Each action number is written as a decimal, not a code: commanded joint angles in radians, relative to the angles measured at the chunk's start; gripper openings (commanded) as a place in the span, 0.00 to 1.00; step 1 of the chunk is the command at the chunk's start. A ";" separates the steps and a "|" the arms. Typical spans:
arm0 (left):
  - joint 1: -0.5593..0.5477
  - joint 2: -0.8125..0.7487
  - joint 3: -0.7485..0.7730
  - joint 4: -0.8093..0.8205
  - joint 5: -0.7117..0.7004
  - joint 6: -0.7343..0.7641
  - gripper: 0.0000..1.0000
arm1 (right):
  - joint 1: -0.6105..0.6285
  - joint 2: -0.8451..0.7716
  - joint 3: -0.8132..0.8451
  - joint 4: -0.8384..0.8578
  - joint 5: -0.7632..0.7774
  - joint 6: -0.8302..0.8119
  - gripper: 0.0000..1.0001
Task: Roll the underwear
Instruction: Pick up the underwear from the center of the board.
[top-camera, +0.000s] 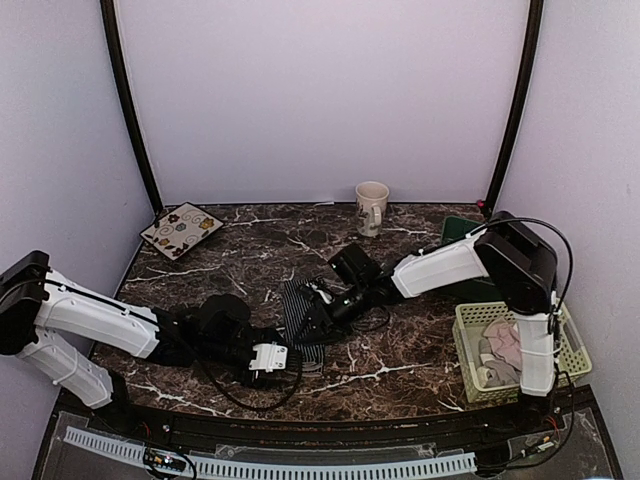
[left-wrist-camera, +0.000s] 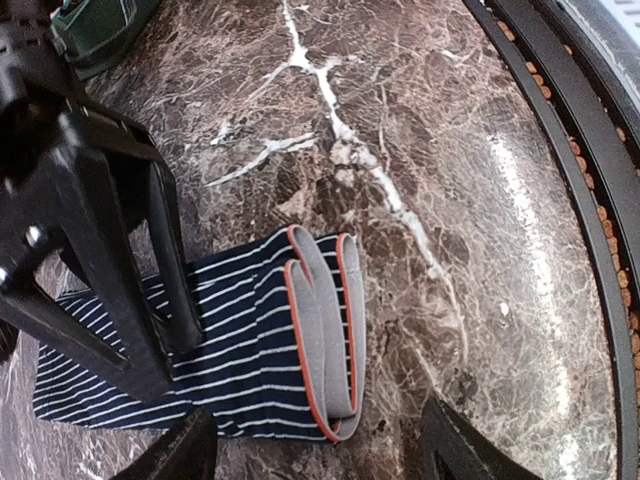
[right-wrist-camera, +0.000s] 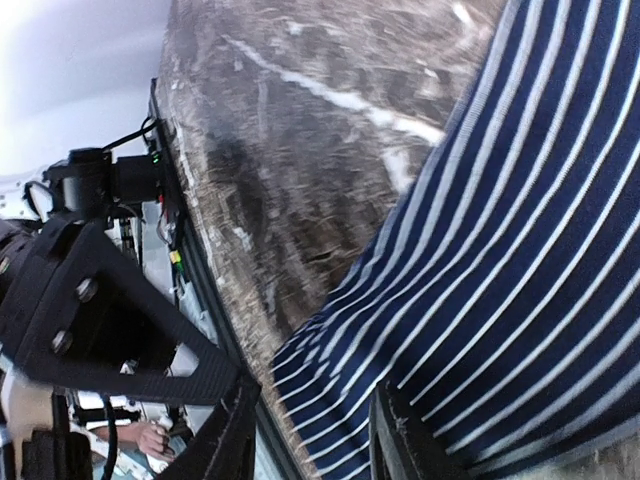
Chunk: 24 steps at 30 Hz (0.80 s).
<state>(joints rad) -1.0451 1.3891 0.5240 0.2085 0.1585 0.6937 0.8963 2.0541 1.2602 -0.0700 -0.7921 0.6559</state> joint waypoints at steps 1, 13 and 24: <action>-0.024 0.051 0.006 0.077 -0.011 0.075 0.72 | 0.006 0.082 -0.013 0.066 -0.035 0.000 0.34; -0.071 0.240 -0.037 0.285 -0.179 0.143 0.62 | -0.002 0.186 -0.146 0.038 -0.011 -0.127 0.26; -0.072 0.226 0.072 0.109 -0.231 -0.001 0.09 | 0.015 0.124 -0.164 0.049 0.004 -0.188 0.25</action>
<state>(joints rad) -1.1194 1.6417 0.5400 0.4908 -0.0368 0.7879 0.8837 2.1502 1.1584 0.1406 -0.8944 0.5045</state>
